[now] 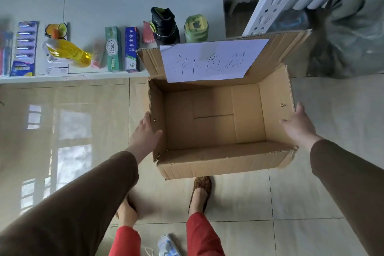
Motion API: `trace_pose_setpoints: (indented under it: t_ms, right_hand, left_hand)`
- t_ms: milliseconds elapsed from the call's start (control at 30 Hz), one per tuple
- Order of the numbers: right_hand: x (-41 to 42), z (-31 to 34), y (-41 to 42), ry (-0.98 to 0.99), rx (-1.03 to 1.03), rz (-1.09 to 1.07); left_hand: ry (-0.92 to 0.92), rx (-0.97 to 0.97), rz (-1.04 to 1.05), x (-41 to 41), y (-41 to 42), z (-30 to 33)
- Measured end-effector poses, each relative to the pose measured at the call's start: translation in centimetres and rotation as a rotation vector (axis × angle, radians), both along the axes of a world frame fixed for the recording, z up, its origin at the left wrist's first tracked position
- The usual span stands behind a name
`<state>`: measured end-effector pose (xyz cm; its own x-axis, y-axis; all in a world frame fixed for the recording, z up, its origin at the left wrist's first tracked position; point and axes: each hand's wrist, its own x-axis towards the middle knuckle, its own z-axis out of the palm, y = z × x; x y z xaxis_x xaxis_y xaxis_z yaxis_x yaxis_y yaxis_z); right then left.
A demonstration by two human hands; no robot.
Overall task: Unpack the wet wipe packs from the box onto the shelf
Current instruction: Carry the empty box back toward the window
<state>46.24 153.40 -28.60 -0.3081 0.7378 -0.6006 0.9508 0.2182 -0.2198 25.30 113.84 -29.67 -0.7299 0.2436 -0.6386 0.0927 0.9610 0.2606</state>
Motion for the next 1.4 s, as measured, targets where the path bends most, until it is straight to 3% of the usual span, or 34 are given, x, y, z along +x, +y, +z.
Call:
trace_pose_setpoints:
  t_ms: [100,333,667,1133,1400]
  right_hand:
    - [-0.7,-2.1,0.4,-0.025,0.025,-0.055]
    - [-0.9,-2.4,-2.5,-0.123,0.087,0.007]
    - [-1.7,8.8,-16.6,-0.009,0.082,0.022]
    - [-16.2,26.8,-47.3,0.132,0.056,0.390]
    - [-29.4,32.1,-65.9,0.196,0.006,0.726]
  left_hand:
    - [0.001,0.004,0.111,0.3,0.7,-1.8]
    - [0.080,-0.098,0.124,0.6,-2.9,-2.1]
    - [0.148,-0.038,0.289,2.0,-17.9,9.2]
    - [0.321,-0.101,0.576,0.0,-52.6,28.3]
    - [0.385,-0.117,0.863,0.5,-72.4,32.9]
